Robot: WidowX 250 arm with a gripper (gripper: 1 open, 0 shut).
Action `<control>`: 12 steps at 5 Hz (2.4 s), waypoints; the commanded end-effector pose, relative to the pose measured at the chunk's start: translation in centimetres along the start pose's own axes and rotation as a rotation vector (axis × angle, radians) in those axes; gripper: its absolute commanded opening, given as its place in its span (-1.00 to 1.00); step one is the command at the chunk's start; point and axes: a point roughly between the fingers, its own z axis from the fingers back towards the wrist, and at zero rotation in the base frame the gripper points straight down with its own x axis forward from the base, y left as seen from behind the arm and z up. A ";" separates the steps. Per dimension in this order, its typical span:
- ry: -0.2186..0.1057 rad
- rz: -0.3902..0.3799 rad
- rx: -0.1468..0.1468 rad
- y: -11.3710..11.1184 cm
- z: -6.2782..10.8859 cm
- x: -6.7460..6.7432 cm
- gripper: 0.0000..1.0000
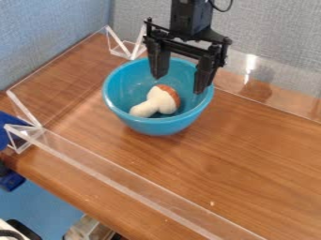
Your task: Remove the mushroom from inside the blue bowl and put it on the table
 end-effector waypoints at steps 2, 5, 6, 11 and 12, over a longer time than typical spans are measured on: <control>0.055 0.005 0.027 1.6 -2.8 1.5 1.00; 0.102 0.031 0.015 3.5 -4.2 3.5 1.00; 0.122 0.041 0.020 3.8 -5.2 4.2 1.00; 0.156 0.075 0.028 4.8 -7.3 5.7 1.00; 0.156 0.080 0.027 4.8 -7.2 5.6 1.00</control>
